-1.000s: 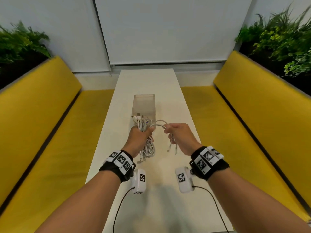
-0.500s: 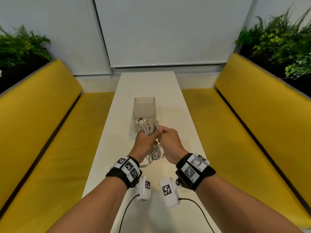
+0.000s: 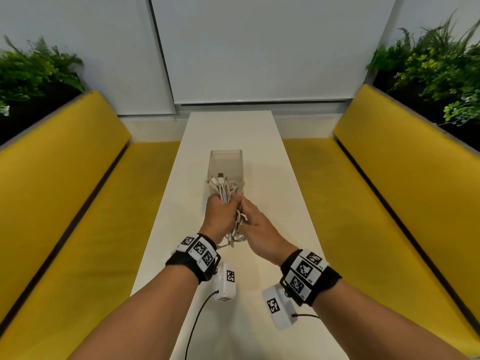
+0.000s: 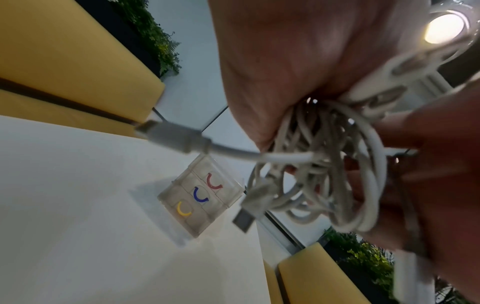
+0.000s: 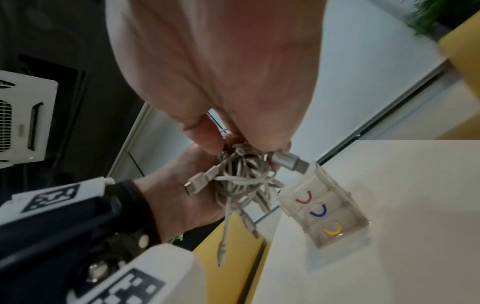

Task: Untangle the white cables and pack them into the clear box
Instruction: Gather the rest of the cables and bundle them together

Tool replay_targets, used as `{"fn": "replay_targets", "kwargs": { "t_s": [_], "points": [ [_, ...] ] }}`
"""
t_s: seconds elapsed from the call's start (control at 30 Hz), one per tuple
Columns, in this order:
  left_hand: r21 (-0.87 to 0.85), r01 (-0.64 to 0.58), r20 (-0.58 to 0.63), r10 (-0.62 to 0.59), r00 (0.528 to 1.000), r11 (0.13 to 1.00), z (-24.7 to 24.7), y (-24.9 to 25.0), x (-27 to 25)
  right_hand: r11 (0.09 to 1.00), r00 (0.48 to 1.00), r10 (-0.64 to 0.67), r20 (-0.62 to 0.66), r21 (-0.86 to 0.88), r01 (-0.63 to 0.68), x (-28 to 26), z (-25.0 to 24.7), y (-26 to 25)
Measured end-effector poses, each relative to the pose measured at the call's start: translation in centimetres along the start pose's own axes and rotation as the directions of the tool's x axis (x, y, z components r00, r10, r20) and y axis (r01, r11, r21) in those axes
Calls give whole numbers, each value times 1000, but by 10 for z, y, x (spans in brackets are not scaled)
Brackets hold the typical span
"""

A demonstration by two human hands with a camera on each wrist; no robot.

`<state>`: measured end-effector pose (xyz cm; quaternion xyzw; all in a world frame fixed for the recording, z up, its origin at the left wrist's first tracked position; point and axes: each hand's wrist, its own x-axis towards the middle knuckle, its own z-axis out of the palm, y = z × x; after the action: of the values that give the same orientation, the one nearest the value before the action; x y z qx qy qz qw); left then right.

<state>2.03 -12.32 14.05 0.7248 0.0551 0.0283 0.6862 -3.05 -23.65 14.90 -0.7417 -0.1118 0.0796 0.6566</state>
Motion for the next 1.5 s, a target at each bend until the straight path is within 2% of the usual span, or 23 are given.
{"fn": "replay_targets", "kwargs": {
  "t_s": [0.13, 0.23, 0.4, 0.53, 0.7, 0.9, 0.97, 1.03, 1.13, 1.2, 1.27, 1.33, 1.43, 1.5],
  "points": [
    [-43, 28, -39, -30, 999, 999, 3, 2, -5, 982, 967, 132, -218, 160, -98, 5, -9, 11],
    [-117, 60, -41, -65, 997, 991, 12, 1, -10, 987, 981, 152, -118, 69, -145, -2, 1, 12],
    [-248, 100, -31, -111, 993, 964, 16, -2, -15, 988, 991, 82, -106, 138, -67, -12, 17, 15],
    [-367, 216, 63, -208, 976, 905, 10, -1, -17, 958, 986, 168, 1, 235, -163, -13, 9, 16],
    [-262, 240, 198, -192, 961, 935, -2, 2, -15, 961, 976, 202, 86, 174, -214, -10, 3, 23],
    [-202, 370, 280, -309, 909, 907, -1, 6, -9, 940, 944, 309, 112, 114, -321, -11, 5, 24],
    [-210, 372, 236, -323, 917, 904, 2, 9, -11, 953, 949, 298, 103, 22, -302, -10, 5, 22],
    [-236, 320, 106, -303, 947, 918, 9, 10, -14, 966, 964, 249, 93, -90, -240, -9, 4, 16],
    [-203, 150, -142, -180, 973, 968, 18, 9, -20, 949, 986, 140, 91, -297, -107, -5, 1, 12],
    [-125, 50, -219, -76, 973, 991, 22, 6, -23, 929, 988, 117, 102, -362, -73, -5, 1, 15],
    [-118, 16, -190, -38, 981, 993, 22, 2, -27, 951, 981, 153, 123, -289, -112, -8, -1, 18],
    [-151, 19, -117, -36, 992, 988, 22, -2, -29, 976, 967, 201, 155, -117, -184, -15, -2, 21],
    [-131, 69, -11, -71, 997, 989, 21, -2, -29, 945, 943, 251, 219, 155, -287, -22, -5, 24],
    [-157, 97, 57, -89, 994, 983, 22, -3, -30, 940, 938, 256, 233, 167, -298, -22, -8, 27]
  ]
}}
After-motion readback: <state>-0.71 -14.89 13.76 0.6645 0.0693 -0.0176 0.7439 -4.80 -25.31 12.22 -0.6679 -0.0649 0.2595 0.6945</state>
